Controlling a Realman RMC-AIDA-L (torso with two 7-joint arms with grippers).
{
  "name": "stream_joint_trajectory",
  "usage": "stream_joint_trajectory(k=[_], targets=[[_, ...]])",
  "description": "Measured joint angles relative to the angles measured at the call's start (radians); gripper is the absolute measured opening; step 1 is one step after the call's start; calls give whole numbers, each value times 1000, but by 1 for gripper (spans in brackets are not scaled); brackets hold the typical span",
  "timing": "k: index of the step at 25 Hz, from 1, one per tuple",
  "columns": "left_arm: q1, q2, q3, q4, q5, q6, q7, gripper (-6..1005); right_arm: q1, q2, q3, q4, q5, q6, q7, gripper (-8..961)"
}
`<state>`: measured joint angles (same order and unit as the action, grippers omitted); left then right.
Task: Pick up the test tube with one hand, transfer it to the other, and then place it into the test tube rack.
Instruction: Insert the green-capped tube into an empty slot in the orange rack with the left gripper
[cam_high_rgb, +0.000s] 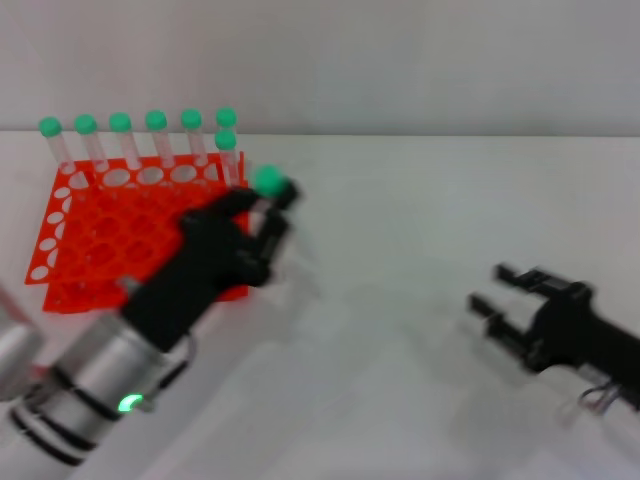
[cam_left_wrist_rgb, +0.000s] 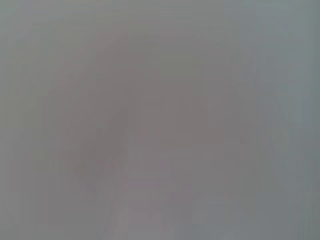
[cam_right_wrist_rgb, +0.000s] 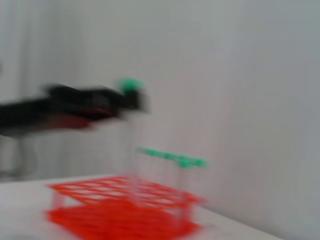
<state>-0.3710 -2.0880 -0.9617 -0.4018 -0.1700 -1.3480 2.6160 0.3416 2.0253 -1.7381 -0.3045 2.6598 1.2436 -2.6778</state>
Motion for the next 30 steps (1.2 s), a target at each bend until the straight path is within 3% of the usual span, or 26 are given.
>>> stream_joint_trajectory(k=[5,8,11,17,22,30], targets=[[26,0,-98,85,-99,-62,75,217,-5,0,271,76,0,-42,0,502],[8,2,-192,149,-110,-53,83,216,-1,0,408,104,1,-45,-1,613],[-28,3,-281,192,-111,-29,99,216,2,-1,474,107,0,-43,0,624],[-147,12,-409,197,-112,179,157,217,12,-2,487,101,-1,-42,-1,647],[-222,14,-423,198,-106,319,158,217,23,-2,483,104,-5,-41,-2,654],[-270,13,-414,200,-74,405,160,218,26,0,482,107,-6,-47,-35,652]])
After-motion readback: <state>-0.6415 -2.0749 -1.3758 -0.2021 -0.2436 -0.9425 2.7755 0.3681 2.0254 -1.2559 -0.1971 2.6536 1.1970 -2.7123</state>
